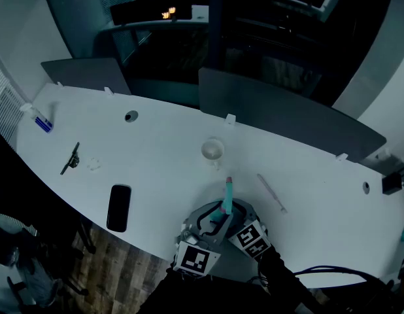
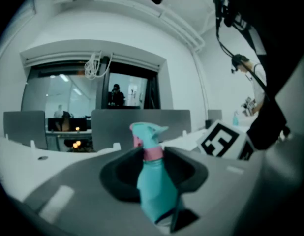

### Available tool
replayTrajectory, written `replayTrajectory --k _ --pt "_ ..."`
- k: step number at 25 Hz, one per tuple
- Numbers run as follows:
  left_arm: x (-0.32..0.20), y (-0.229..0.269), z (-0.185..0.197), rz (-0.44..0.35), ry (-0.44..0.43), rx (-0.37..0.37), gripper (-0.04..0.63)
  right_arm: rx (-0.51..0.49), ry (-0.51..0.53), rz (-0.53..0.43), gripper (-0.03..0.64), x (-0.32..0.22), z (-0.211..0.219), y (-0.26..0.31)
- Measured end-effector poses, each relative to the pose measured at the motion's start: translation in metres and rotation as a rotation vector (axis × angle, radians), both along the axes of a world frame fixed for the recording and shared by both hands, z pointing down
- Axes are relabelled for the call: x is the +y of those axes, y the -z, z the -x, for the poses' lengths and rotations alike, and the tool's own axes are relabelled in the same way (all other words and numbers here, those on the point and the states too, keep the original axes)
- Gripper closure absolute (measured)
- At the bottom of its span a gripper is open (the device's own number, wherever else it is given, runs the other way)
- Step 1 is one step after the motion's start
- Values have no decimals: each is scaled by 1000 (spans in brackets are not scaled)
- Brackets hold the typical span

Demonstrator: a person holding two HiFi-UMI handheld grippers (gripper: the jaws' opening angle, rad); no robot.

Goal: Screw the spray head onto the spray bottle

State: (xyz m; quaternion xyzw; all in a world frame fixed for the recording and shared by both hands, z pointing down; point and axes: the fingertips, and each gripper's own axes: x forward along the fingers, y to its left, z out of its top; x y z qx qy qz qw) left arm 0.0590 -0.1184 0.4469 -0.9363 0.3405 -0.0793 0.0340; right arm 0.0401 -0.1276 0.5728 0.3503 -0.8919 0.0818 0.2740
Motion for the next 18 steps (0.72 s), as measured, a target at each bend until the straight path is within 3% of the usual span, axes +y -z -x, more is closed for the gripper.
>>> replayTrajectory --k 13,16,18 --pt "2 4 4 -70 56 -11 456 12 22 -13 236 0 1 0" --pt "4 2 7 -60 76 -43 453 8 20 -8 236 0 2 0" --pt "5 6 10 -50 90 -20 452 1 16 -1 237 0 1 0"
